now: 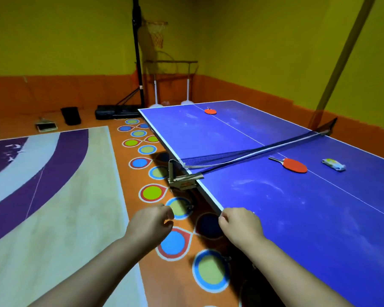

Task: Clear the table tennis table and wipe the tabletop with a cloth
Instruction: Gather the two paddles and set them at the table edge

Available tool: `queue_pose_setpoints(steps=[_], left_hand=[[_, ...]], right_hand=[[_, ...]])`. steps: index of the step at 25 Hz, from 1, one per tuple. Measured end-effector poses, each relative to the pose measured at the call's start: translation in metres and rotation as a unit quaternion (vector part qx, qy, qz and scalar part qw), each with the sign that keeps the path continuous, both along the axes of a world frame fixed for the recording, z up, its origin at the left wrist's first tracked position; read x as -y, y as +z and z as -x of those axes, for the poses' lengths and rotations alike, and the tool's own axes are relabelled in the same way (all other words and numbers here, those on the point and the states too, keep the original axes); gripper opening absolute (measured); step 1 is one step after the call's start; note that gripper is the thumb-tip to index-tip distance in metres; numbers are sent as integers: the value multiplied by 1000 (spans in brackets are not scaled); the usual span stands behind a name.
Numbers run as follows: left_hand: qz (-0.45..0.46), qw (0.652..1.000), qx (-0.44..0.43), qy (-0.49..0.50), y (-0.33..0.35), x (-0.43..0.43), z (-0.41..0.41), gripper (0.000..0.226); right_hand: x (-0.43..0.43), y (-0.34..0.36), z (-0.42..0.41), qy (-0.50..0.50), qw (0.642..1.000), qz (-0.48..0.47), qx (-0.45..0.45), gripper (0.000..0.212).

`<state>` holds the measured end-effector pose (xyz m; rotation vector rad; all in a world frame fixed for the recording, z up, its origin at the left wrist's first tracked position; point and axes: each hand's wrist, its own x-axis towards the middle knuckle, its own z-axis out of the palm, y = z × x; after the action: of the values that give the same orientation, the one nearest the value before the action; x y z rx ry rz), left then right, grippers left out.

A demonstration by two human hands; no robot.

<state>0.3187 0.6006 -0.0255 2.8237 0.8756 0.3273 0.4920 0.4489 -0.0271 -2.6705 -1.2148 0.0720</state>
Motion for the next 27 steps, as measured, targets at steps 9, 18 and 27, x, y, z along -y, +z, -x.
queue_pose_setpoints(steps=[9,18,27], left_hand=[[21,996,-16,83,-21,-221,-42,21],[11,999,-36,37,-40,-541,-100,23],[62,995,-48,-55,-69,-740,-234,27]], right_hand=[[-258,-21,-62,105,994,11,-3,26],[-552,-42,-97,53,998,11,-39,26],[-707,-71,-206,-68,994,53,-70,24]])
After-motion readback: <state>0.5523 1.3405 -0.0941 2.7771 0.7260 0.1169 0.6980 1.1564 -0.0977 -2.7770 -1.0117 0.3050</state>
